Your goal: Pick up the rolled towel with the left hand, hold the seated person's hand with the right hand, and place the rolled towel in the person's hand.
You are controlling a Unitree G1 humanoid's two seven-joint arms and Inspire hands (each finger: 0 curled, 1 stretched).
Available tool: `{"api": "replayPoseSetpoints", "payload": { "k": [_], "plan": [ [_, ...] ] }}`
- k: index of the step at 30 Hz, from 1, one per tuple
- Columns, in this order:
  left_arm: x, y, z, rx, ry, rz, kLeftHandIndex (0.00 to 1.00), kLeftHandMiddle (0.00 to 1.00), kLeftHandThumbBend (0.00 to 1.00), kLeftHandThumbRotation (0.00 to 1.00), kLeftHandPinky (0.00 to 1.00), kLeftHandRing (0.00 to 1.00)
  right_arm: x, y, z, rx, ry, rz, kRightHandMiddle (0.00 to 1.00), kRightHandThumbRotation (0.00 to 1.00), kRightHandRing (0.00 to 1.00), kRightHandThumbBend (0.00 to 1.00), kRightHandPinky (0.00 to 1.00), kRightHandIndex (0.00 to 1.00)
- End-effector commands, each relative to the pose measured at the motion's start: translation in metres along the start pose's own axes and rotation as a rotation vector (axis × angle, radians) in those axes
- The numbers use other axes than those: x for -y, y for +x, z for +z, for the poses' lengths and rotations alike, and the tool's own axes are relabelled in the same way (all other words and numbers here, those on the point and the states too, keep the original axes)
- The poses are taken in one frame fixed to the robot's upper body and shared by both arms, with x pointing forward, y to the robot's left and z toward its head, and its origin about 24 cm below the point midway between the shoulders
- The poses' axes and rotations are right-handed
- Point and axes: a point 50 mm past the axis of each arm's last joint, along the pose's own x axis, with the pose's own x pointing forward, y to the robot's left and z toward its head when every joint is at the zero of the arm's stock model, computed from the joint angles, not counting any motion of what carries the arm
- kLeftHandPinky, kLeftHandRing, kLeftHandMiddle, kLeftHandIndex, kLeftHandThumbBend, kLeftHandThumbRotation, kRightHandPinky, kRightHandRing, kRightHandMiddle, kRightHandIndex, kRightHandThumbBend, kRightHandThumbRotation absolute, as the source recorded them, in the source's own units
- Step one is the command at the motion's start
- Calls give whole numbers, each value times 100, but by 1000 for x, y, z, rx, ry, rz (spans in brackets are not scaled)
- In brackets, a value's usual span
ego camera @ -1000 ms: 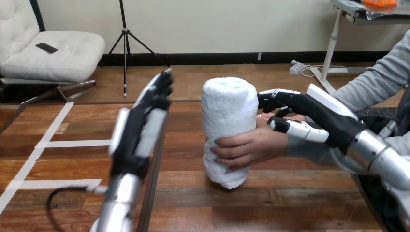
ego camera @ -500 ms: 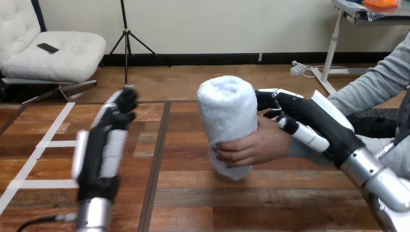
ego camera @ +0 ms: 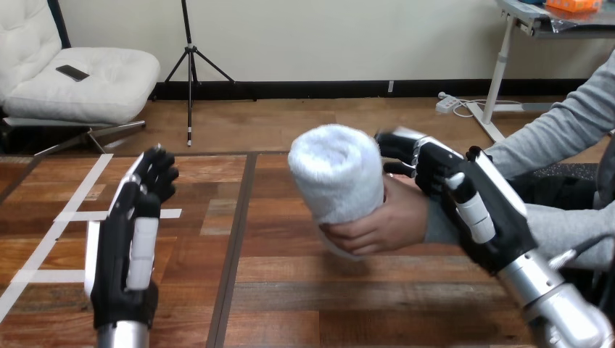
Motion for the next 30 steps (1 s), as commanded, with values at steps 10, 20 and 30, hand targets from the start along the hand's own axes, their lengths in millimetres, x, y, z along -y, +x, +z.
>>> {"api": "replayPoseSetpoints", "payload": {
  "k": [10,20,30],
  "plan": [
    [5,-1,-2,34,-38,-17,85,85,72,87,84,84,-21,3,4,81,125,-76,94,100,95,100,100,93],
    [7,-5,-7,17,-41,-8,84,85,69,88,84,83,-30,-1,1,74,176,-91,95,100,96,100,100,94],
    [10,-7,-15,-11,-58,-5,82,84,69,88,83,83,-31,-4,-2,70,195,-91,96,100,97,100,100,95]
  ]
}}
